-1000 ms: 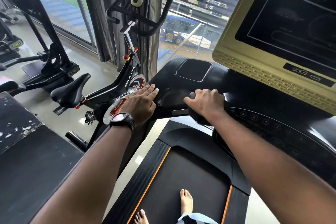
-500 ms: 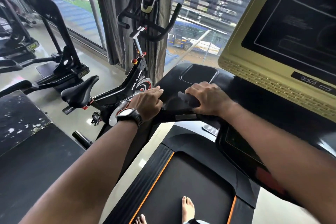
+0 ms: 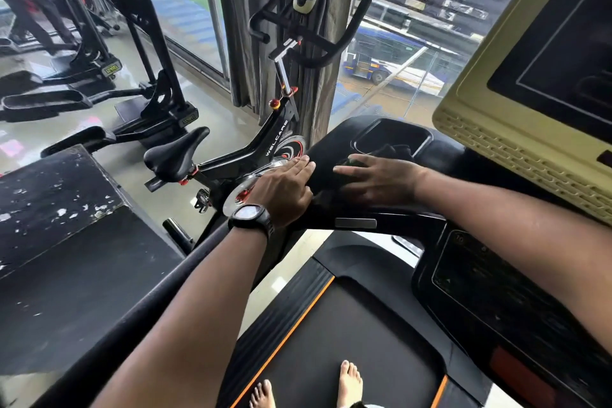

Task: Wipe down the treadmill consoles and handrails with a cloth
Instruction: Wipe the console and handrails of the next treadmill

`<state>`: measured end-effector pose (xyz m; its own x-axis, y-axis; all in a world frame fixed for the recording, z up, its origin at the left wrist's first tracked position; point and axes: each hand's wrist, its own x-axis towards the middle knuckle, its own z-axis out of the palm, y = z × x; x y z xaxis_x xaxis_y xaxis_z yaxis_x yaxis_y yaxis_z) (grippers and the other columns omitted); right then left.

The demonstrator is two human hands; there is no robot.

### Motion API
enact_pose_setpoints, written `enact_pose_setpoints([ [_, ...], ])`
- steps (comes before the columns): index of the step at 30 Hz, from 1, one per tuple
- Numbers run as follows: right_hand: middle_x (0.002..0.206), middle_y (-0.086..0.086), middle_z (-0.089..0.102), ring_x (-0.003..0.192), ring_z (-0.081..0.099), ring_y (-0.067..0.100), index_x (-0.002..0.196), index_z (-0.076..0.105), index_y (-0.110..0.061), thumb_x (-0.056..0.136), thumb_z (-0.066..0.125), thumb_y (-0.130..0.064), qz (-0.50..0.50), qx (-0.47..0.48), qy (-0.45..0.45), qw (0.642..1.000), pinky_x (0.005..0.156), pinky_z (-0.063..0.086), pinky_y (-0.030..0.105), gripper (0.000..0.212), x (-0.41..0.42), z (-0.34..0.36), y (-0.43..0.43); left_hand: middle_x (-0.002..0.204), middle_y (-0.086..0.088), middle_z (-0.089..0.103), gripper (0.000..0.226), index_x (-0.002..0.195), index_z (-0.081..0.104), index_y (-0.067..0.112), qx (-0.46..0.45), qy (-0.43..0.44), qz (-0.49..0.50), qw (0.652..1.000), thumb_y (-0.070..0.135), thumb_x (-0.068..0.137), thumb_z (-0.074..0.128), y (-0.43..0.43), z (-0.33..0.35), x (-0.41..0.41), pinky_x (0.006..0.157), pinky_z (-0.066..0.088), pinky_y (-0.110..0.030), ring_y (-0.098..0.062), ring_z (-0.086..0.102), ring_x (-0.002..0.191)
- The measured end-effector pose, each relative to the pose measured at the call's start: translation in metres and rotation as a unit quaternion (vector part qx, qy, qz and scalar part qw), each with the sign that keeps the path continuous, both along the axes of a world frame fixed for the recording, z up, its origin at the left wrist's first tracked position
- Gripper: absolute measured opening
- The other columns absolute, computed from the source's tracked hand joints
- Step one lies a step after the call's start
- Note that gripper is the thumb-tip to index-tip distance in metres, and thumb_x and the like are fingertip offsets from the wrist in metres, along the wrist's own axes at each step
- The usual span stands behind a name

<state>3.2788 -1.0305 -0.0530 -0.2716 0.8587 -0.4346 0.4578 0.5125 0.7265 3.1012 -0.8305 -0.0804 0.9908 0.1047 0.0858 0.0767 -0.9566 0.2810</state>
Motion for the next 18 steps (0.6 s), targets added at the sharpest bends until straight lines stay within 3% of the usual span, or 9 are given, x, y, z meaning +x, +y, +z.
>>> enact_pose_setpoints([
  [3,0.154,0.005,0.048,0.149,0.036,0.030,0.146,0.048,-0.017,0.104,0.027,-0.009,0.012,0.039,-0.050,0.998,0.114,0.040,0.053,0.047,0.006,-0.017,-0.008,0.158,-0.009,0.038,0.067,0.150,0.042,0.011,-0.002,-0.001,0.004,1.000,0.036,0.089,0.034,0.001,-0.004,0.000,0.121,0.029,-0.038,-0.018,0.032,0.148],
  [5,0.155,0.009,0.047,0.149,0.036,0.028,0.146,0.046,-0.012,0.106,0.018,-0.004,-0.029,0.035,-0.042,0.998,0.113,0.040,0.054,0.050,0.008,-0.015,-0.009,0.160,-0.008,0.036,0.067,0.152,0.040,0.012,0.001,0.001,0.003,1.000,0.036,0.090,0.033,0.001,-0.005,-0.001,0.122,0.027,-0.037,-0.018,0.031,0.149],
  [7,0.154,0.002,0.050,0.150,0.034,0.025,0.143,0.056,-0.019,0.105,0.035,-0.012,-0.028,-0.015,-0.065,0.997,0.116,0.037,0.055,0.044,0.007,-0.012,-0.006,0.161,-0.008,0.032,0.066,0.154,0.036,0.013,0.004,0.003,0.002,1.000,0.037,0.092,0.032,0.002,-0.007,-0.003,0.122,0.025,-0.036,-0.017,0.028,0.150],
  [9,0.161,-0.005,0.038,0.157,0.013,0.021,0.149,0.047,-0.025,0.105,0.041,-0.020,-0.015,-0.071,-0.082,0.994,0.122,0.022,0.056,0.045,0.004,-0.011,-0.006,0.162,-0.006,0.030,0.067,0.155,0.034,0.014,0.005,0.000,0.000,1.000,0.038,0.093,0.031,0.003,-0.009,-0.004,0.122,0.026,-0.037,-0.017,0.025,0.151],
  [10,0.163,-0.007,0.034,0.157,0.004,0.018,0.151,0.043,-0.026,0.106,0.039,-0.021,-0.068,-0.117,-0.074,0.988,0.121,0.016,0.055,0.045,0.000,-0.003,-0.009,0.162,-0.006,0.029,0.067,0.155,0.033,0.014,0.004,-0.003,0.000,1.000,0.038,0.093,0.031,0.003,-0.010,-0.005,0.122,0.026,-0.037,-0.017,0.025,0.151],
  [14,0.150,-0.006,0.053,0.157,0.004,0.012,0.124,0.065,-0.023,0.104,0.045,-0.019,-0.213,-0.215,-0.007,0.953,0.119,0.014,0.051,0.029,-0.014,0.037,-0.008,0.163,-0.006,0.028,0.066,0.156,0.032,0.013,-0.002,-0.011,-0.004,1.000,0.038,0.094,0.031,0.003,-0.009,-0.006,0.124,0.022,-0.034,-0.016,0.025,0.151],
  [18,0.135,-0.010,0.063,0.157,0.008,0.015,0.109,0.069,-0.021,0.100,0.048,-0.016,-0.250,-0.208,0.036,0.945,0.120,0.016,0.049,0.022,-0.002,0.041,-0.036,0.163,-0.006,0.028,0.059,0.156,0.032,0.013,-0.007,-0.021,-0.004,1.000,0.030,0.100,0.042,0.004,-0.011,-0.005,0.121,0.012,-0.025,-0.015,0.024,0.151],
])
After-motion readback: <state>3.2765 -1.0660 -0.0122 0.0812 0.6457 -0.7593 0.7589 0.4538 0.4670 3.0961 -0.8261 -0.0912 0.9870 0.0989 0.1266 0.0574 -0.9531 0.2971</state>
